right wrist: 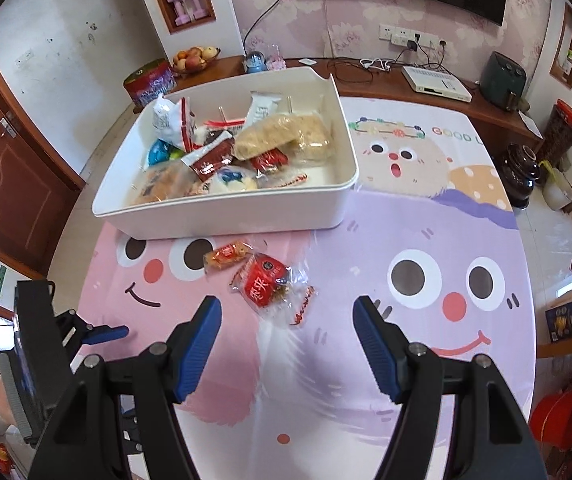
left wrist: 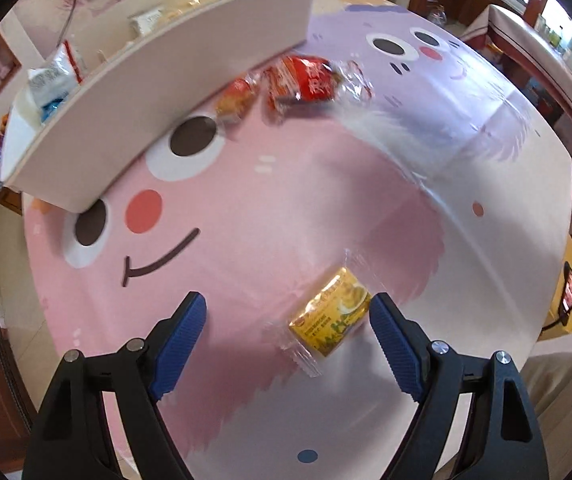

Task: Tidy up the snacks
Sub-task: 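Lower the left gripper onto the small yellow pack and close it, then lift the yellow pack with the left gripper while the right gripper grasps the red-wrapped cake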

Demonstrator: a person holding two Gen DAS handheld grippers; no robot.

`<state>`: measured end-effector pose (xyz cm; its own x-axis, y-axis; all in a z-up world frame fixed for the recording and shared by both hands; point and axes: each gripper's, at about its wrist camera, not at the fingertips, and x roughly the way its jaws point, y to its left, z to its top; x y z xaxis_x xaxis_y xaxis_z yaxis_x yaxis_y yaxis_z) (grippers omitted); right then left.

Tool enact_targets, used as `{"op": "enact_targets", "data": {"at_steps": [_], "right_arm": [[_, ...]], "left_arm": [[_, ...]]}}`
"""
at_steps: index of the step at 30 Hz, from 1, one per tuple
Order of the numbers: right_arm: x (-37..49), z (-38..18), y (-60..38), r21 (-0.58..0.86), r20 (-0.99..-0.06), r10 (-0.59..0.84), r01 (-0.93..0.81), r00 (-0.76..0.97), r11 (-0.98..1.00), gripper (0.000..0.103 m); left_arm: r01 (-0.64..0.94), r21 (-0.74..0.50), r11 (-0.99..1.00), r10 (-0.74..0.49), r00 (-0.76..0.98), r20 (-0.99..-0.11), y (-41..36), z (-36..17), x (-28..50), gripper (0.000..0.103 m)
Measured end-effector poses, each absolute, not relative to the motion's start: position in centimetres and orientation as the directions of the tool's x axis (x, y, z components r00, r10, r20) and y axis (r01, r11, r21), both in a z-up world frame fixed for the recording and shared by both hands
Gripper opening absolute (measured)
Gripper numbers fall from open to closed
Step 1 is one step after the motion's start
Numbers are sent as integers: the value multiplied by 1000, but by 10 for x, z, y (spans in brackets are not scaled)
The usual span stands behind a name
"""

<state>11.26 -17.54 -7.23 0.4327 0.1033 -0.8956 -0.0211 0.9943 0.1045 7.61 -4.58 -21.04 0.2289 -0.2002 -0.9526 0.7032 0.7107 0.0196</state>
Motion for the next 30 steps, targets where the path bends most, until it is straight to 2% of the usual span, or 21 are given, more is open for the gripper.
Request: {"op": "enact_targets", "data": {"at_steps": [4,7,11,20,25,30], "right_arm": [[122,-86,-172,91,-907,100,-42,409,995,69],[131,-99,-168,85,-915,102,-61,390,994,69],[146,-120,-161,67,-929,101,-109,355,992,69],[172,-161,-143,33,-958,87,-198,273,980,69],[178,-174,-137,20,-967,80,-238,243,971,69],[183,-183,-132,12,-973,74,-271,221,963,69]], "left_arm": [[724,15,689,-201,210,-957,-46,-216,77,81],[741,19,672,-190,197,-962,-48,-223,76,72],[711,0,703,-205,203,-958,-45,-222,80,69],[591,-56,804,-229,221,-948,-30,-214,93,57],[522,-53,851,-207,240,-948,-23,-210,96,37],[422,-133,897,-243,218,-945,-4,-206,108,34]]}}
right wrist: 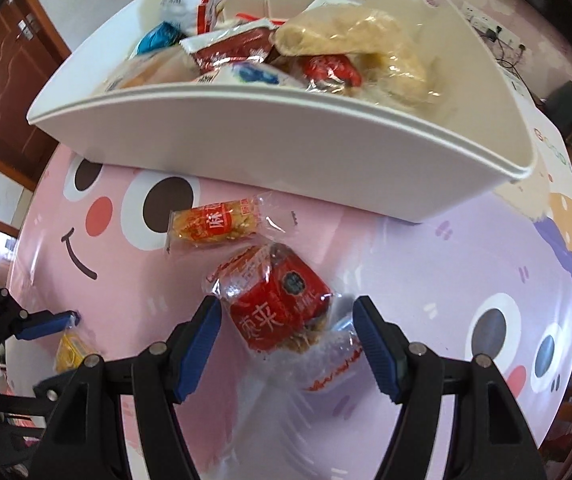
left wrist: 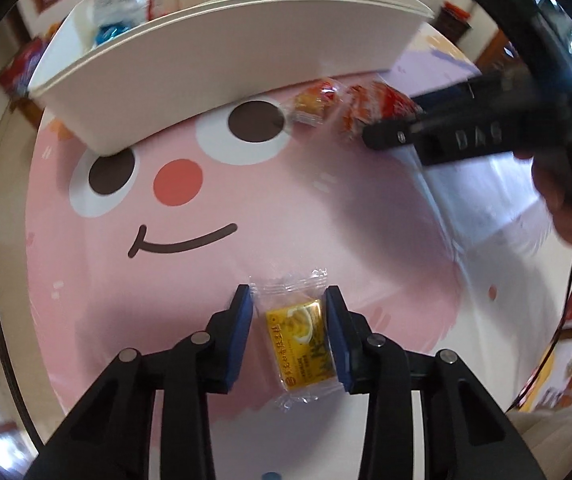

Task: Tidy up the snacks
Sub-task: 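Lift the yellow pack with the left gripper while the right gripper grasps the red-wrapped cake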

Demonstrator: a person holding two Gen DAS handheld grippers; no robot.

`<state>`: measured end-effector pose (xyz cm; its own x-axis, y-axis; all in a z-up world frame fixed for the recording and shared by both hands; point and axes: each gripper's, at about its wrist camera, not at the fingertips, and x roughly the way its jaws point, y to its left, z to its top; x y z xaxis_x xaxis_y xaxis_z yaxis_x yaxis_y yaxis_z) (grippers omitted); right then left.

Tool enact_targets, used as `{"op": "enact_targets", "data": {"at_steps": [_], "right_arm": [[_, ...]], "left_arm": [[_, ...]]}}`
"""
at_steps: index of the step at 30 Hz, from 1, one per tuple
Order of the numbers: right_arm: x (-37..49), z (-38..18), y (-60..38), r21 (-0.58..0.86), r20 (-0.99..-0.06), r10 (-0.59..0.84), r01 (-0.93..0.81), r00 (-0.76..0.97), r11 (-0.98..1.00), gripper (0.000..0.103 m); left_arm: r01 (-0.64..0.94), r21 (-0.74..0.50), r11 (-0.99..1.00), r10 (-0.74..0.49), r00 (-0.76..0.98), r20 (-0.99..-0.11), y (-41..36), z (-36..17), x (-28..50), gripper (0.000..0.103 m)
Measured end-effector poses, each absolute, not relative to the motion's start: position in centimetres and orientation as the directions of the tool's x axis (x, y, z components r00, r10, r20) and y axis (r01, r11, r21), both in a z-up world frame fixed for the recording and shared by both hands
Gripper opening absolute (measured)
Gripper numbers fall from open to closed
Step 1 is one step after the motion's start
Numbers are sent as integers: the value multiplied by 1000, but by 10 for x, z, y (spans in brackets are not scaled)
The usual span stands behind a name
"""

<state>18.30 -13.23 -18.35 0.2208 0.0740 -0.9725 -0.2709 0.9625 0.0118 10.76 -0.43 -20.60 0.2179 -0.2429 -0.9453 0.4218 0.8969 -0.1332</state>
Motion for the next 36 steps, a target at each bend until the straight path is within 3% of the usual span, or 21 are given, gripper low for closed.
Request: {"op": "enact_targets", "data": {"at_steps": [6,10,19,28,36], "right_arm": [[183,-187,-129,5,-970,76,-296,230,955,67],[178,-184,-128,16,-967,95,-313,238,950,49],[156,-169,-133,88,-964,159,-308,214,947,47],[133,-96,-129,131,-918,245,-345,312,929,47],[168,-17,-149,203,-821,329,-299,467,932,47]], "left_arm": [[343,-202,918,-279,194,-940,12,-204,113,31],[308,-226,924,-292,188,-938,20,-204,120,30],[293,-241,925,-307,207,-929,15,-183,134,30],[316,-228,921,-331,325,-886,-1,-108,139,30],[328,-189,926,-344,519,-782,-13,-15,178,30]]}}
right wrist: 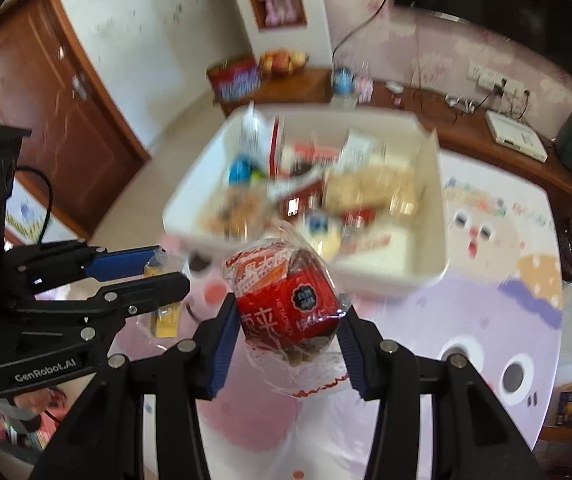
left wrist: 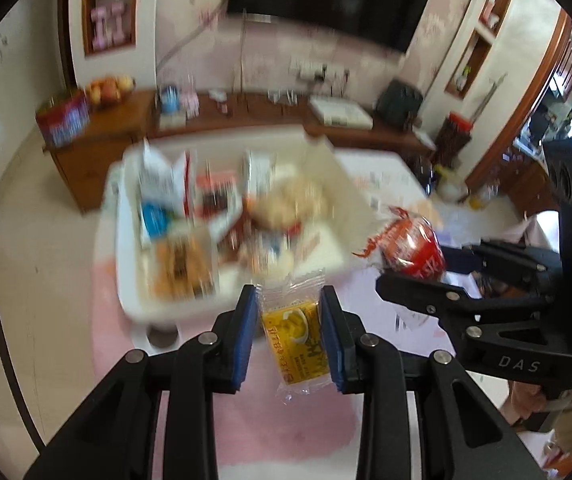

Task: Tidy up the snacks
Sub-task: 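Lift the yellow pack with the left gripper while the right gripper grasps the red-wrapped cake, then carry both packs over the white tray and open both grippers to release them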

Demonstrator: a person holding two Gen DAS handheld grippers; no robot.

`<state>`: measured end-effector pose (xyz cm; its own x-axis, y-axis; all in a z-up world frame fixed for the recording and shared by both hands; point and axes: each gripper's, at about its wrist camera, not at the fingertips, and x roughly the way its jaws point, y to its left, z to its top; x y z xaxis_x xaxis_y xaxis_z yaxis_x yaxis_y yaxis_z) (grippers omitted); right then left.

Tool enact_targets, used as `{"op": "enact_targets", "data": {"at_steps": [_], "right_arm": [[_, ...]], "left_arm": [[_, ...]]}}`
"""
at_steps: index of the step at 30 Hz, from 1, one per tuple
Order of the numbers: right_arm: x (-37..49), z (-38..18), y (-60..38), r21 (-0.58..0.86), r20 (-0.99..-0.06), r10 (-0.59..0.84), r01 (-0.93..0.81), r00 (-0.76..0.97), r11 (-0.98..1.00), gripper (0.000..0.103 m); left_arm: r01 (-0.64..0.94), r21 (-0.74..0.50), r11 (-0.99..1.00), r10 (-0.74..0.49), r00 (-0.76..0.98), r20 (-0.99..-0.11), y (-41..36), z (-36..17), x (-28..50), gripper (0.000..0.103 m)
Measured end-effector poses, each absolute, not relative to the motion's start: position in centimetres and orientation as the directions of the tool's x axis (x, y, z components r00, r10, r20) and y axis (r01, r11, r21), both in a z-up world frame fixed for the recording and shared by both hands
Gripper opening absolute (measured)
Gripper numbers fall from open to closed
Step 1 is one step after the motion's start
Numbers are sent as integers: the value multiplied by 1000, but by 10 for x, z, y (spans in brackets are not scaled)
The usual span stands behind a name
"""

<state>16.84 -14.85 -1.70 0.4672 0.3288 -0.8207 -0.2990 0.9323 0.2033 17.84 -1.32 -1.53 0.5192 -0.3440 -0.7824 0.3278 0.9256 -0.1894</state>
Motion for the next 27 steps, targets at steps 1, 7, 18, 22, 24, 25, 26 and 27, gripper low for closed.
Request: {"op": "enact_targets", "data": {"at_steps": [1,7,18,22,24,25,26,27], "right_arm": [[174,-6,-152,214,-805,338,-293,488,932,47],[197,43,-164,208,-736,332,-269,590,940,48],[233,71,-171,161,-697,274,-227,663,960,48],[247,66,-176,167,-705,257,-197,661,966,48],[251,63,-179,166,-708,248,-185,661,969,48],[254,62,-179,166,-709,245,-182,661,969,48],[257,60,-180,167,-713,246,-181,657,969,49],[260,58,-179,164,-723,241,-179,648,970,51]], "left_arm": [[327,-184,927,-343,537,-771,-15,-7,183,30],[299,-145,943,-313,654,-688,-19,51,213,30],[253,-127,959,-274,718,-640,-33,83,258,30],[236,-122,964,-257,715,-650,-38,77,274,30],[228,-119,966,-249,712,-656,-40,71,277,31],[220,-115,969,-240,711,-661,-42,69,280,32],[211,-113,971,-232,708,-667,-42,65,282,35],[202,-112,973,-224,703,-675,-42,62,284,44]]}}
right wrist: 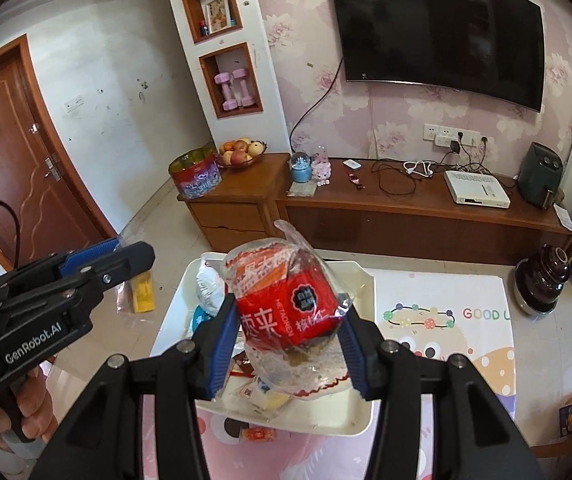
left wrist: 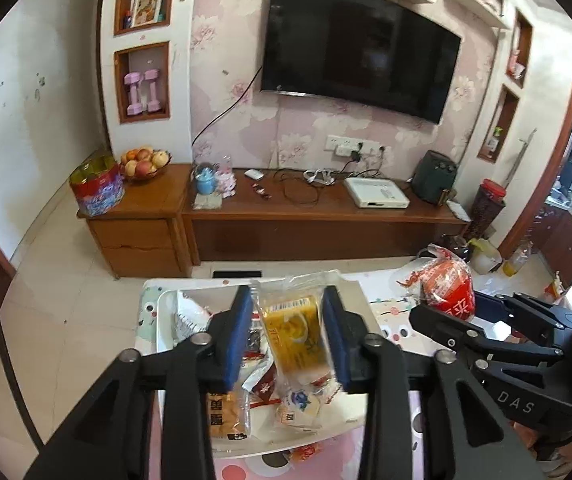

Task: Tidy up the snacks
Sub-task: 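Carry both packs over the white tray and open both grippers to release them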

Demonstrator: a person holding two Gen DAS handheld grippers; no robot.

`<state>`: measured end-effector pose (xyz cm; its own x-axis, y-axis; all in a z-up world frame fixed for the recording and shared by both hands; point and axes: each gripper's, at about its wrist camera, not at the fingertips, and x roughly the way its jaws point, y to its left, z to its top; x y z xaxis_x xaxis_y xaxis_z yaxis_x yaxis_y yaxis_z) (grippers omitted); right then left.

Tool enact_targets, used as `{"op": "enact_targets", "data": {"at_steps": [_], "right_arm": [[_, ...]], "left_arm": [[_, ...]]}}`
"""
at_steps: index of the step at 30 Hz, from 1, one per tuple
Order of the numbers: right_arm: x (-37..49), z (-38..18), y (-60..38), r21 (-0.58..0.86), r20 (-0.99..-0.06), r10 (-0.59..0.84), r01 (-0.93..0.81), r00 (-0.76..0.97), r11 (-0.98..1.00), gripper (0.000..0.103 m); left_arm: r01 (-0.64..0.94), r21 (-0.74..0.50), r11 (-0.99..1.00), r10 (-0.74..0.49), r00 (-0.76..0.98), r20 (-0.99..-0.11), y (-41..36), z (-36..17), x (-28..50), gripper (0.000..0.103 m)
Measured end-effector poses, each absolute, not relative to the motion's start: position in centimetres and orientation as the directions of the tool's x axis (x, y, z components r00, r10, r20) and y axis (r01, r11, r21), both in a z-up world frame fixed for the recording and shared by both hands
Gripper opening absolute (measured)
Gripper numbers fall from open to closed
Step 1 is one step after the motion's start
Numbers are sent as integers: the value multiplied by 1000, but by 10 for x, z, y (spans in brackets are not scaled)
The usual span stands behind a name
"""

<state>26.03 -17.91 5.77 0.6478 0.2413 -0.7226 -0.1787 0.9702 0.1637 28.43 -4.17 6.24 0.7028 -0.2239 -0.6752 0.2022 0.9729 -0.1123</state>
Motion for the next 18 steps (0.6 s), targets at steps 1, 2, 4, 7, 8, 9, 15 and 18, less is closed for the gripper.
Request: {"op": "enact_targets", "data": {"at_steps": [1,2,4,7,8,9,15,18], "right_arm": [[264,54,-179,159,-736,233,-172,636,972,52],[267,52,-179,159,-744,230,-168,627,973,53],[270,46,-181,166,-753,228,-156,617,974,57],[270,40,-183,175,-759,227,-145,610,974,57],[269,39,-183,178,-761,228,-143,608,974,57],[268,37,-183,179,-762,229,-143,605,973,57],[260,30,-185,167,-776,216,-137,592,976,57],[255,27,-185,175,-781,219,-133,585,976,57]], "left_arm": [[189,-115,975,-216,694,-687,-41,59,288,67],[165,-111,980,-195,692,-695,-40,54,288,79],[122,-104,987,-160,705,-691,-35,48,288,90],[98,-89,991,-132,692,-710,-32,39,289,90],[88,-88,992,-124,685,-718,-31,35,289,90],[82,-89,993,-121,681,-722,-29,33,289,90],[67,-92,994,-113,673,-731,-24,27,286,90],[70,-82,994,-108,673,-732,-24,26,281,90]]}}
